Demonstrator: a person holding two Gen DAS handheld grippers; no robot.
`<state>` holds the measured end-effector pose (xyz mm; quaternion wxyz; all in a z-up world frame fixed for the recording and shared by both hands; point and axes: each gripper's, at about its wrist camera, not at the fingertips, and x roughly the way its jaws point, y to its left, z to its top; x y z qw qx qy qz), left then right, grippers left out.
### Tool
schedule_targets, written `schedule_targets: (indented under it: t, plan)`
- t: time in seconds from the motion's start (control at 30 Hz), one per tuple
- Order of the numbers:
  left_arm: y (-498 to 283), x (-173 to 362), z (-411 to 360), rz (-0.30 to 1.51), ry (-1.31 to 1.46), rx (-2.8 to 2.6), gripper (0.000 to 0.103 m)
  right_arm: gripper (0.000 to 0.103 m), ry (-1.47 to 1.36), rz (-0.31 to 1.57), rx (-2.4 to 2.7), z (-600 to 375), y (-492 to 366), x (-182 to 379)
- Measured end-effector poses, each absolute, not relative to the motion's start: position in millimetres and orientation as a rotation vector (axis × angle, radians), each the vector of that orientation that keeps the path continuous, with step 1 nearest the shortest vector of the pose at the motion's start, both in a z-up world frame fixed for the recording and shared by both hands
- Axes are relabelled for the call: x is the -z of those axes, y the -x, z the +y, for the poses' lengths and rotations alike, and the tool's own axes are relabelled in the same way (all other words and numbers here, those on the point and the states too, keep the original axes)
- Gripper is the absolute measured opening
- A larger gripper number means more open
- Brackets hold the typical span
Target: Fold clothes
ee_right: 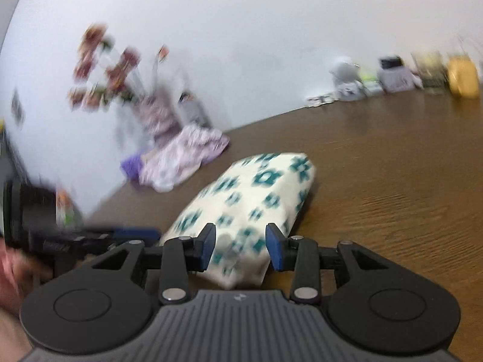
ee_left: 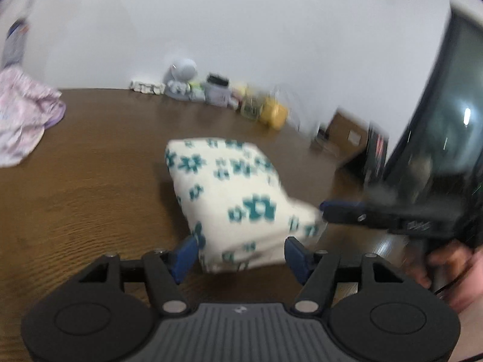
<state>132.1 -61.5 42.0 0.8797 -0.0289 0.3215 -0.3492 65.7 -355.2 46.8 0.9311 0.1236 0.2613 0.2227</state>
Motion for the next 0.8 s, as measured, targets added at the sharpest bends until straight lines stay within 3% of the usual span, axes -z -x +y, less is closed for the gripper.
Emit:
schedule_targets:
  t: [0.07, 0.13, 0.23, 0.3, 0.37, 0.47, 0.53, 0.67, 0.8]
  plan:
    - [-133.2, -35.9, -77.5, 0.671, -0.03, 0.69, 0.058, 0.037, -0.16, 0.56, -0.426, -338.9, -63.1, -44.5]
    - [-133.9, -31.5, -86.8, 0.65, -0.066, 0.667, 0.046, 0.036, -0.125, 0.572, -0.4, -331.2, -65.1, -39.9]
    - [-132.4, -26.3, -91.1, 0.62, -0.079, 0.639, 0.038, 0.029, -0.101, 0.58, -0.371, -323.8, -67.0, -33.2]
    - [-131.0, -24.0, -89.8, 0.605, -0.076, 0.624, 0.022, 0.022, -0.085, 0.586, -0.351, -318.9, -68.3, -28.7]
    - [-129.9, -22.9, -86.6, 0.6, -0.049, 0.623, 0.019, 0.013, -0.068, 0.592, -0.331, -314.0, -69.6, -24.3]
    - [-127.9, -23.7, -79.7, 0.598, -0.013, 0.622, 0.019, 0.013, -0.044, 0.6, -0.302, -306.6, -71.6, -17.6]
    - [-125.9, -25.7, -74.2, 0.598, 0.016, 0.618, 0.025, 0.017, -0.031, 0.592, -0.296, -304.9, -67.7, -20.5]
    - [-121.9, -29.7, -70.7, 0.577, 0.031, 0.616, 0.024, 0.019, -0.015, 0.558, -0.286, -305.1, -60.0, -27.9]
    - [-122.1, -28.6, -70.1, 0.582, 0.048, 0.615, 0.017, 0.008, 0.012, 0.571, -0.271, -300.3, -63.0, -21.6]
